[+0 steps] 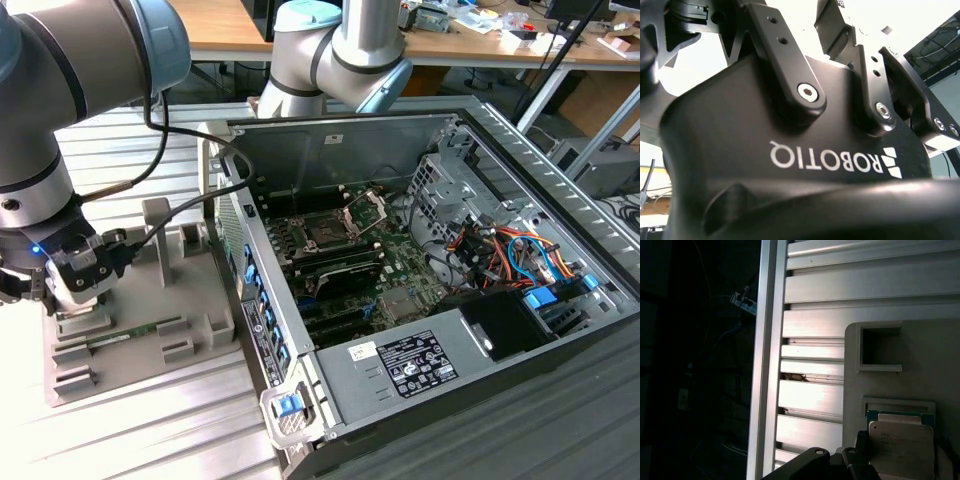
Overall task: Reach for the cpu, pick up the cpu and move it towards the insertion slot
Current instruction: 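Pick up the cpu and move it towards the insertion slot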
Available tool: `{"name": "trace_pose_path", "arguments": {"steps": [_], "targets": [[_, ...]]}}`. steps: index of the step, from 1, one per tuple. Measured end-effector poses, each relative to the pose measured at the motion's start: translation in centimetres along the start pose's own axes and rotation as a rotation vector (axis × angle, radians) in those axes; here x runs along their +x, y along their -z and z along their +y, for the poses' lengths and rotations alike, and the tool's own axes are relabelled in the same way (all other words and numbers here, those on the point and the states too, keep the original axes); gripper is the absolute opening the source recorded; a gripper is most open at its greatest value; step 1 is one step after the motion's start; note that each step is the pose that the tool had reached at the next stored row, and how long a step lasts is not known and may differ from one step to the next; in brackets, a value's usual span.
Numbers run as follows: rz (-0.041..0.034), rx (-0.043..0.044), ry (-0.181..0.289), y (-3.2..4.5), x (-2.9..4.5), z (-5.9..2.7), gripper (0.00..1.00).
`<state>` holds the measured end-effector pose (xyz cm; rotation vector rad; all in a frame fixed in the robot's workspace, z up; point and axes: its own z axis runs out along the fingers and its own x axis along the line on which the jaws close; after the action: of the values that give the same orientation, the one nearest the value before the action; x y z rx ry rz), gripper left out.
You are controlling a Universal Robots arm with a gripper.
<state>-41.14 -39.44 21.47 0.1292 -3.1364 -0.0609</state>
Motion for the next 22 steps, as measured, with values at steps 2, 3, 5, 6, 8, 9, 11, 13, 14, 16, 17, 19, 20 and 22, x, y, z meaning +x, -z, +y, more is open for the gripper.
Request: {"name": "trace_pose_path", "arguments": {"steps": [2, 3, 5, 6, 8, 9, 11, 13, 14, 16, 17, 19, 20, 22], "targets": [[0.0001, 0.0001, 0.000, 0.05, 0.00, 0.00, 0.55], [0.0001, 0.0000, 0.000, 0.06, 0.00, 0.00, 0.55], [0.0001, 0.0001, 0.000, 0.10, 0.00, 0.00, 0.55], [0.0001, 0.0000, 0.000, 0.16, 0.00, 0.01, 0.55], [0.0001, 0.0001, 0.000, 0.23, 0.00, 0.01, 0.55], [0.0001, 0.0000, 0.000, 0.24, 0.00, 0.01, 0.55], [0.0001, 0.0001, 0.000, 0.28, 0.00, 0.01, 0.55], [0.0001, 0.0000, 0.000, 0.32, 0.00, 0.01, 0.55], [0.0001, 0.0000, 0.000, 0.34, 0.00, 0.01, 0.55], [0.0000, 0.0000, 0.000, 0.36, 0.00, 0.02, 0.55], [0.0000, 0.0000, 0.000, 0.38, 0.00, 0.02, 0.55], [0.0001, 0.0001, 0.000, 0.41, 0.00, 0.02, 0.55], [0.0000, 0.0000, 0.000, 0.43, 0.00, 0.02, 0.55], [0.0001, 0.0000, 0.000, 0.46, 0.00, 0.02, 0.55]]}}
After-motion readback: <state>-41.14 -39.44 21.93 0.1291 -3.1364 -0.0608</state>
